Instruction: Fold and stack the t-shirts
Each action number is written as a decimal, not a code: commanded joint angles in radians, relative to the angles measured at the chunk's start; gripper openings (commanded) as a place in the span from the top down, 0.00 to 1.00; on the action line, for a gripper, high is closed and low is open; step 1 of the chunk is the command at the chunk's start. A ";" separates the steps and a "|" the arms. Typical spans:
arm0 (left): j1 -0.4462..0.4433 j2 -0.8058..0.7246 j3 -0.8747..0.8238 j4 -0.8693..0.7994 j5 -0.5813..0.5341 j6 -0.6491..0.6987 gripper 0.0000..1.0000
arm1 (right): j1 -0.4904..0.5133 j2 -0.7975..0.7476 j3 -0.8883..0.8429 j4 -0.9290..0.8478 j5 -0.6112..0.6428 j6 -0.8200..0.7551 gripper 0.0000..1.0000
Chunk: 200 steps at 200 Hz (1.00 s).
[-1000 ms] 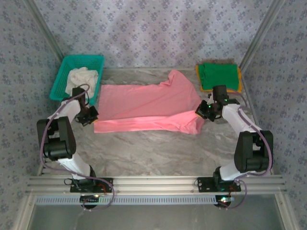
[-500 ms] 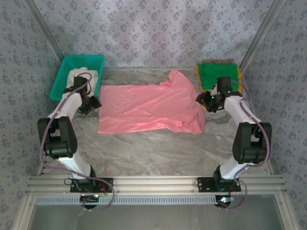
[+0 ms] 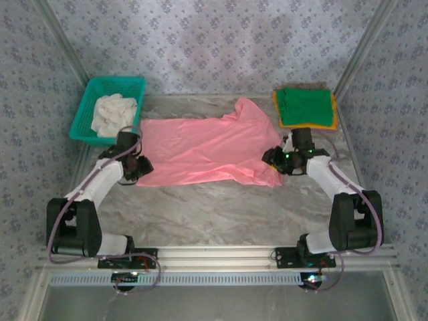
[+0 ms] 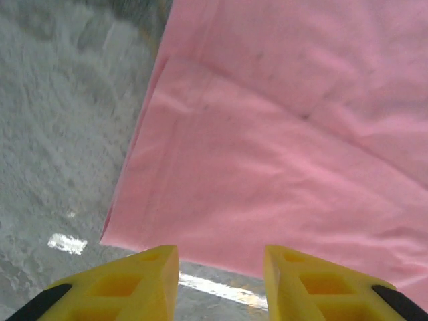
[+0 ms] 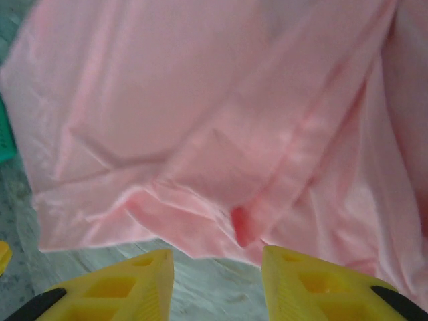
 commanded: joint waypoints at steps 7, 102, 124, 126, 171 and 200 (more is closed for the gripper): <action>0.003 0.055 -0.023 0.081 -0.022 -0.022 0.63 | 0.047 0.040 -0.015 0.048 -0.035 0.008 0.56; 0.072 0.190 -0.069 0.169 0.013 -0.030 0.64 | 0.101 0.238 0.049 0.152 0.032 0.137 0.55; 0.081 0.189 -0.085 0.178 0.020 -0.037 0.64 | 0.112 0.266 0.061 0.169 0.029 0.157 0.59; 0.082 0.189 -0.086 0.179 0.019 -0.037 0.64 | 0.113 0.268 0.060 0.170 0.030 0.158 0.60; 0.093 0.203 -0.097 0.192 0.031 -0.022 0.64 | 0.130 0.300 0.081 0.202 0.041 0.176 0.84; 0.094 0.211 -0.097 0.195 0.035 -0.018 0.64 | 0.131 0.280 0.103 0.149 0.081 0.178 0.94</action>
